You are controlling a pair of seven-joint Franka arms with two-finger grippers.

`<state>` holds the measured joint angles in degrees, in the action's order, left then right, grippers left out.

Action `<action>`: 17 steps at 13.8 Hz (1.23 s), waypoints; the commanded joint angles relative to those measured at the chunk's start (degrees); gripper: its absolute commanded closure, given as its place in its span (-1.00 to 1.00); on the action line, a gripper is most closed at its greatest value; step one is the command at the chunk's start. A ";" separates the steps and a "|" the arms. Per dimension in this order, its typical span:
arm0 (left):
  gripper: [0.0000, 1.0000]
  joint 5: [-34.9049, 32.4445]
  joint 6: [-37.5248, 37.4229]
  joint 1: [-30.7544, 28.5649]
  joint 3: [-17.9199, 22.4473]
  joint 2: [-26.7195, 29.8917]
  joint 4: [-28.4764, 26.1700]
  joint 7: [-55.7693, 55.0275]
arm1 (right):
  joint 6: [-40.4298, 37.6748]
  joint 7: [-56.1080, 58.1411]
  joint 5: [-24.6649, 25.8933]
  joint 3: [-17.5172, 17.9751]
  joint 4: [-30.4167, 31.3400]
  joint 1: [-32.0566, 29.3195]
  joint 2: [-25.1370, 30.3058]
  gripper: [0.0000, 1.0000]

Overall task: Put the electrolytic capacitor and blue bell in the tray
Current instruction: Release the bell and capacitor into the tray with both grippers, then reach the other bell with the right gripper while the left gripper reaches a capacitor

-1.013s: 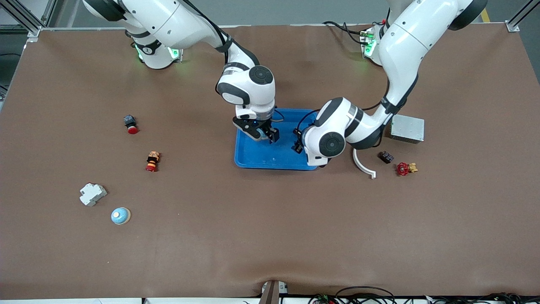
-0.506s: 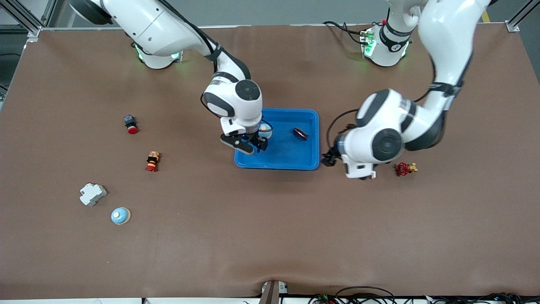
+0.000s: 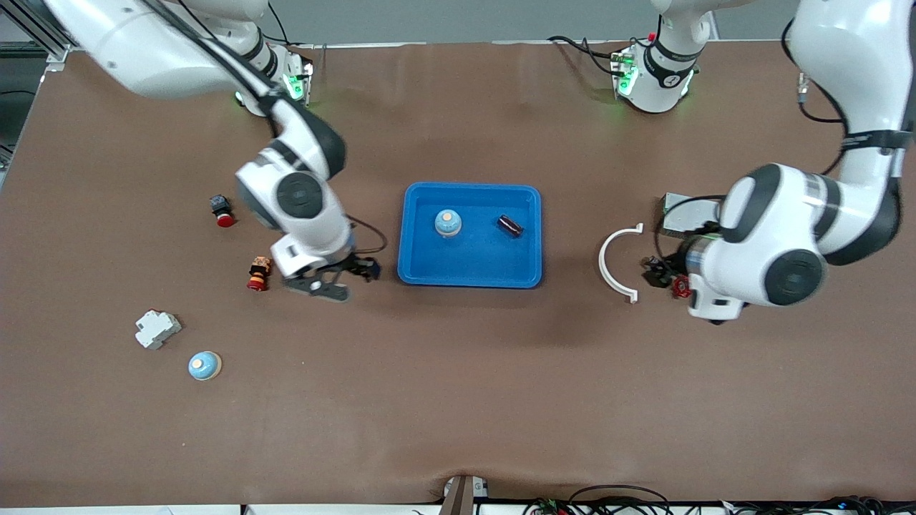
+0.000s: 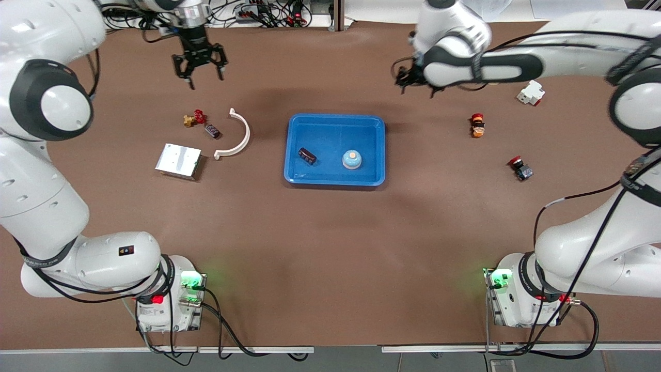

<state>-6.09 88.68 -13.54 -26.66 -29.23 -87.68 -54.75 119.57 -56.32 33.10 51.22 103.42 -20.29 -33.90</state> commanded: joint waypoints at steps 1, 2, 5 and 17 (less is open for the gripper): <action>-1.00 -1.03 4.45 -5.69 -0.93 -0.57 -4.83 2.27 | -4.24 7.69 0.57 5.02 0.39 -7.47 0.41 -1.00; -1.00 -0.94 9.09 -6.93 -1.02 0.04 -9.22 2.27 | -6.61 10.24 0.57 5.72 -0.75 -9.23 0.41 -1.00; -1.00 -0.33 21.76 -7.82 -1.02 0.58 -18.29 0.44 | -9.36 16.92 1.09 7.22 -1.81 -14.32 0.58 -1.00; -0.40 -1.03 35.94 -7.73 -0.58 -3.29 -25.96 -7.22 | 7.32 40.83 8.21 -5.32 -2.78 -22.43 -2.92 -1.00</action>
<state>-6.15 122.83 -20.99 -27.16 -32.54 -112.44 -61.03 123.26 -18.63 39.67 48.69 101.41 -43.00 -34.24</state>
